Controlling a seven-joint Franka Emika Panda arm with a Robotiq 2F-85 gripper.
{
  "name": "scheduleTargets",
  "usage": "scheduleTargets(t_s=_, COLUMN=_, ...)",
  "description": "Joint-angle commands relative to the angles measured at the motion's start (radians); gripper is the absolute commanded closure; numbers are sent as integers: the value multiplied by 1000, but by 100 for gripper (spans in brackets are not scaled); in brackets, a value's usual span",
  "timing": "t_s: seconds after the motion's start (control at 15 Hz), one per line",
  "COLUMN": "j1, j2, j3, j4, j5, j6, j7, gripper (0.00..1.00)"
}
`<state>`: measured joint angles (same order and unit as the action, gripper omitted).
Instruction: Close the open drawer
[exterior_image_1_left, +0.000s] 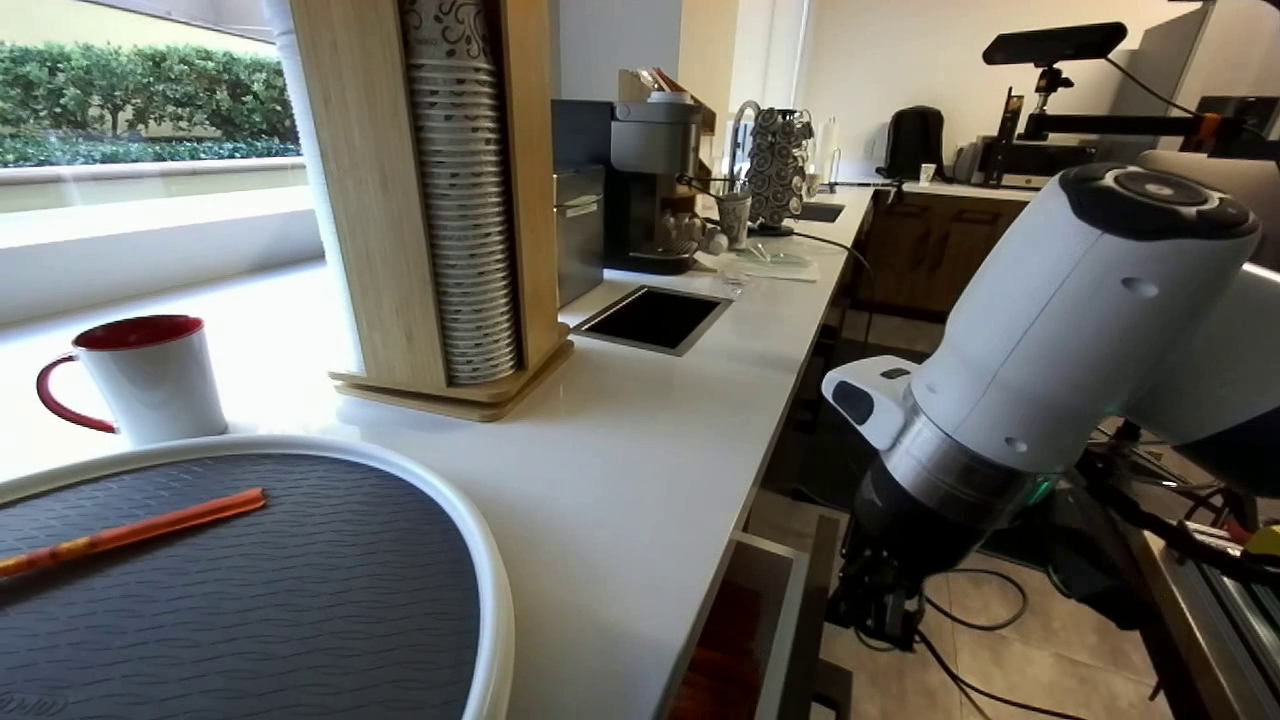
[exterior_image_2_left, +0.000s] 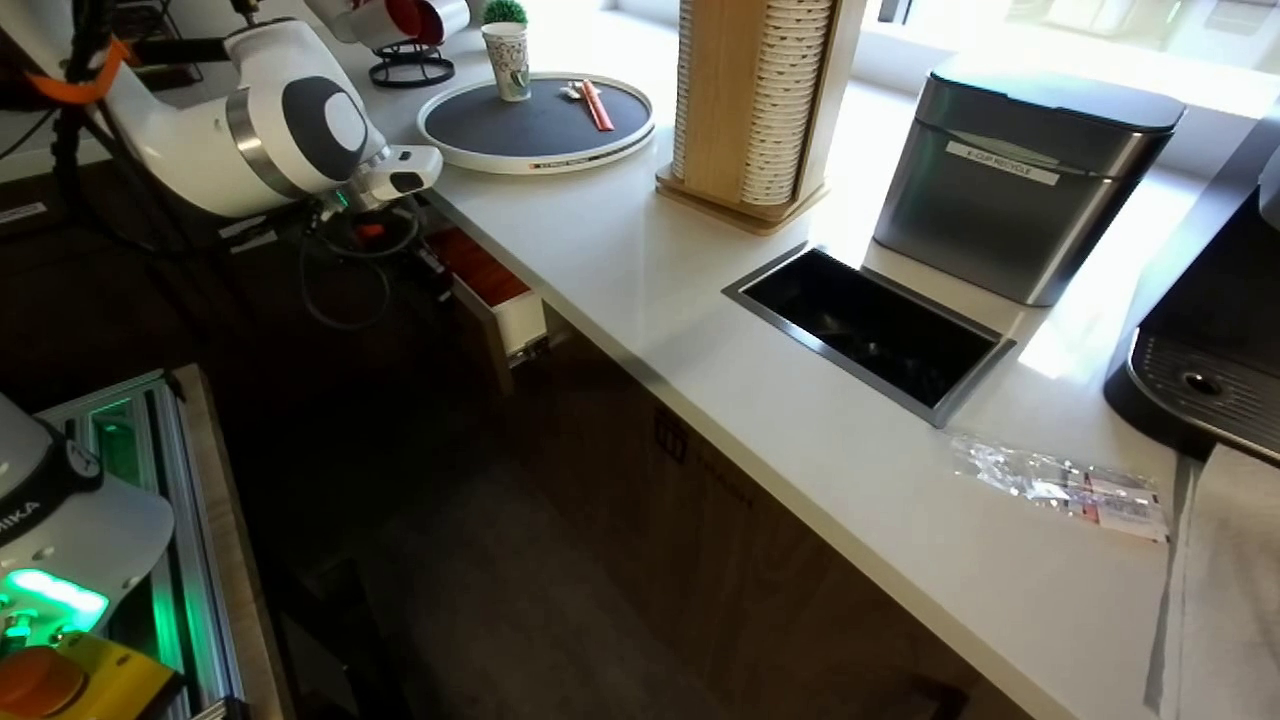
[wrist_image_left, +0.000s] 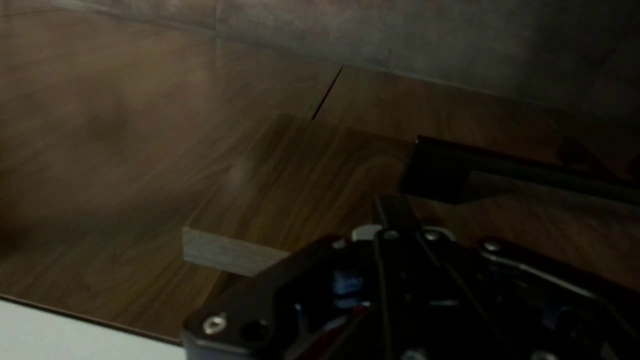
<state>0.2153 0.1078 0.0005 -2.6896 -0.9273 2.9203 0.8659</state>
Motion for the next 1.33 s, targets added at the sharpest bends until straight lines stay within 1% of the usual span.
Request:
scheduleTargets(t_s=0.0, j1=22, j2=56, j3=-63, j4=88, j5=-242, j6=65, j7=240, gripper=100)
scheduleTargets(t_s=0.2, j1=40, j2=97, j3=-91, j4=158, j5=-449, j6=71, j7=418, gripper=100)
scheduleTargets(t_s=0.47, j1=47, j2=159, j3=-92, j4=248, j5=-693, j6=62, j7=650, gripper=100)
scheduleTargets(t_s=0.6, j1=42, j2=184, j3=-81, j4=271, j5=-771, j6=52, j7=726, gripper=100)
scheduleTargets(t_s=0.73, j1=39, j2=193, j3=-74, j4=278, j5=-821, j6=40, j7=774, gripper=100)
scheduleTargets(t_s=0.93, j1=39, j2=174, j3=-66, j4=260, j5=-857, j6=36, j7=796, gripper=100)
scheduleTargets(t_s=1.27, j1=29, j2=208, j3=-51, j4=308, j5=-1030, j6=-30, j7=981, gripper=100)
